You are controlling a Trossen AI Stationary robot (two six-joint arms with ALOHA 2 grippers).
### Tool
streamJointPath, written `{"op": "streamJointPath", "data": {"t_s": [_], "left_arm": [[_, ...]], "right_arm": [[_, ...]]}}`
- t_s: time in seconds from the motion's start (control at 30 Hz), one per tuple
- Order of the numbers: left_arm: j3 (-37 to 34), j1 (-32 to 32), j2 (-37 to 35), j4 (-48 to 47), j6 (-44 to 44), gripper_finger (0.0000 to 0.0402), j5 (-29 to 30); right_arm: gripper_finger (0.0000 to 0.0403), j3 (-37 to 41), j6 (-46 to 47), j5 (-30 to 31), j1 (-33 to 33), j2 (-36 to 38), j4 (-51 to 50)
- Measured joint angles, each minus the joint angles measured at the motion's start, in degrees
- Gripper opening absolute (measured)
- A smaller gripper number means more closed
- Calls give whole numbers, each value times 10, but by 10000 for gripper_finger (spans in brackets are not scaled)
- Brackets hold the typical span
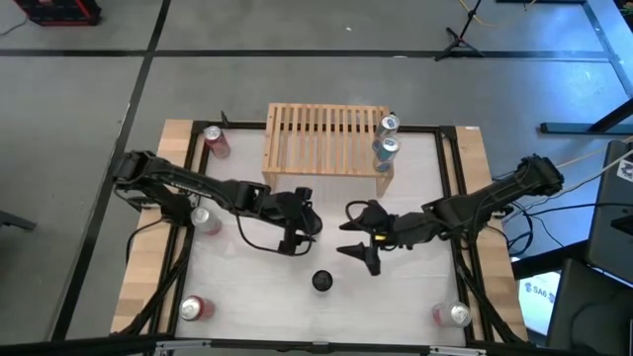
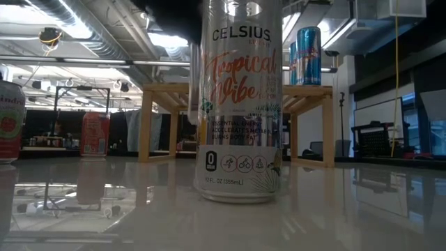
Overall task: Place canned beverage on shelf
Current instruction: Put the top white and yellow soda can on the shelf
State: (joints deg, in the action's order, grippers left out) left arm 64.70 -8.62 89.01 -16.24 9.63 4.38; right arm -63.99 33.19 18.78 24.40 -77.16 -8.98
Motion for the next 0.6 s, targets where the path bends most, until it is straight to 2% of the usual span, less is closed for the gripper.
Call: {"op": "streamJointPath", "data": {"t_s": [0.33,0.6], "left_arm": [[-85,3,14,107,-2,238,-21],[-100,7,30,118,-2,238,-24]], "right_arm": [[294,0,0,38,0,-6,31],[294,-10,0,52,0,-6,34]]}}
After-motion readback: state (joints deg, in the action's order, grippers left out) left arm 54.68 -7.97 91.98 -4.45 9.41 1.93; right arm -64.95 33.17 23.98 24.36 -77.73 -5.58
